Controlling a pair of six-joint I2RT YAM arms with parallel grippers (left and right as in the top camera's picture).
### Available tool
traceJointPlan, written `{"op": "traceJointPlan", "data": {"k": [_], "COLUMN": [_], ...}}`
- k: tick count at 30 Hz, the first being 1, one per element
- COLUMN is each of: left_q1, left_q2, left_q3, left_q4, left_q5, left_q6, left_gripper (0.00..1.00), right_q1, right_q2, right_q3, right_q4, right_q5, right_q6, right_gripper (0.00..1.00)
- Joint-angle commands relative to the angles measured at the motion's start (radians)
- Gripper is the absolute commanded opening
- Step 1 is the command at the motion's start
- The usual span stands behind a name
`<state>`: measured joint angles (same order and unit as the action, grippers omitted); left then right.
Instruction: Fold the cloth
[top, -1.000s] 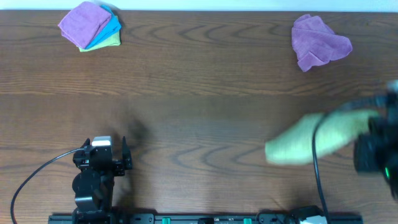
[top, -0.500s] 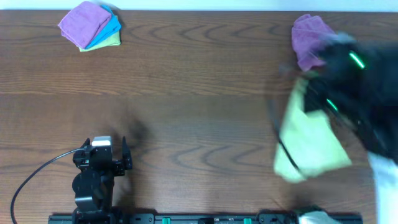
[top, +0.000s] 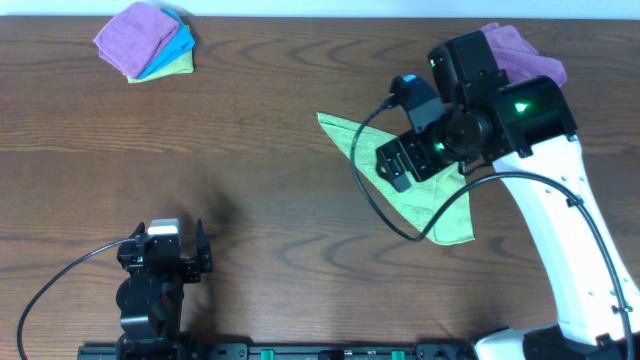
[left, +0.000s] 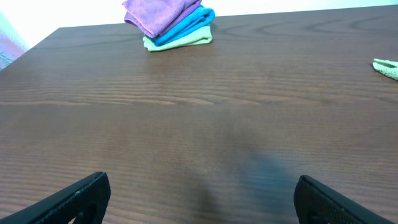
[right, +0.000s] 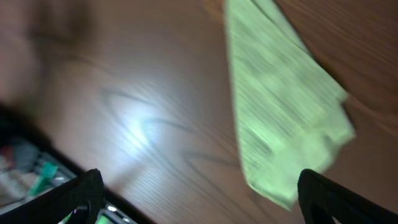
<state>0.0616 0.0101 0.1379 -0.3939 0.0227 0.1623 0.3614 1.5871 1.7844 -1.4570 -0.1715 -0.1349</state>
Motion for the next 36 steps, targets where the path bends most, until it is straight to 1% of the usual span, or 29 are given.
{"op": "traceJointPlan", "data": {"k": [1,6,10,11,12,15,17,19,22,25,29,36], "left_q1": [-0.003,-0.003,-0.003,-0.003,-0.003,-0.003,-0.003,-0.003,-0.003,-0.003,-0.003,-0.003], "left_q2": [-0.006,-0.006,-0.006,-0.006,-0.006,-0.006,-0.006,-0.006,-0.006,-0.006,-0.006,-0.006], "left_q3": [-0.02,-0.02,-0.02,-0.02,-0.02,-0.02,-0.02,-0.02,-0.02,-0.02,-0.02,-0.02], "left_q4": [-0.007,-0.007,-0.007,-0.007,-0.007,-0.007,-0.007,-0.007,-0.007,-0.007,-0.007,-0.007], "left_q5": [0.003,0.003,0.003,0.003,0.003,0.003,0.003,0.003,0.003,0.003,0.003,0.003], "left_q6": [0.018,0.018,0.018,0.018,0.018,0.018,0.018,0.018,0.018,0.018,0.018,0.018], "left_gripper": [0.95,0.95,0.96,0.95,0.96,0.95,0.96,0.96,0.95,0.95,0.96,0.95], "right_q1": [-0.003,-0.036,-0.127,-0.166,-0.207,-0.317,-0.372,-0.4,-0.405,-0.404,-0.404,-0.404], "right_q2": [-0.008,-0.008,-0.008,-0.008,-0.008,-0.006,0.006,0.032,0.083,0.163,0.266,0.342], "right_q3": [-0.018,-0.137,-0.283,-0.316,-0.343,-0.405,-0.446,-0.482,-0.515,-0.525,-0.525,-0.525], "right_q4": [-0.009,0.034,0.15,0.185,0.219,0.322,0.385,0.428,0.467,0.512,0.587,0.698], "right_q5": [0.222,0.271,0.293,0.274,0.24,0.108,0.032,-0.028,-0.093,-0.173,-0.177,-0.178], "right_q6": [0.072,0.079,0.078,0.078,0.072,0.011,-0.013,-0.029,-0.04,-0.064,-0.065,-0.06], "right_gripper": [0.99,0.99,0.99,0.97,0.98,0.95,0.9,0.88,0.87,0.83,0.81,0.77]}}
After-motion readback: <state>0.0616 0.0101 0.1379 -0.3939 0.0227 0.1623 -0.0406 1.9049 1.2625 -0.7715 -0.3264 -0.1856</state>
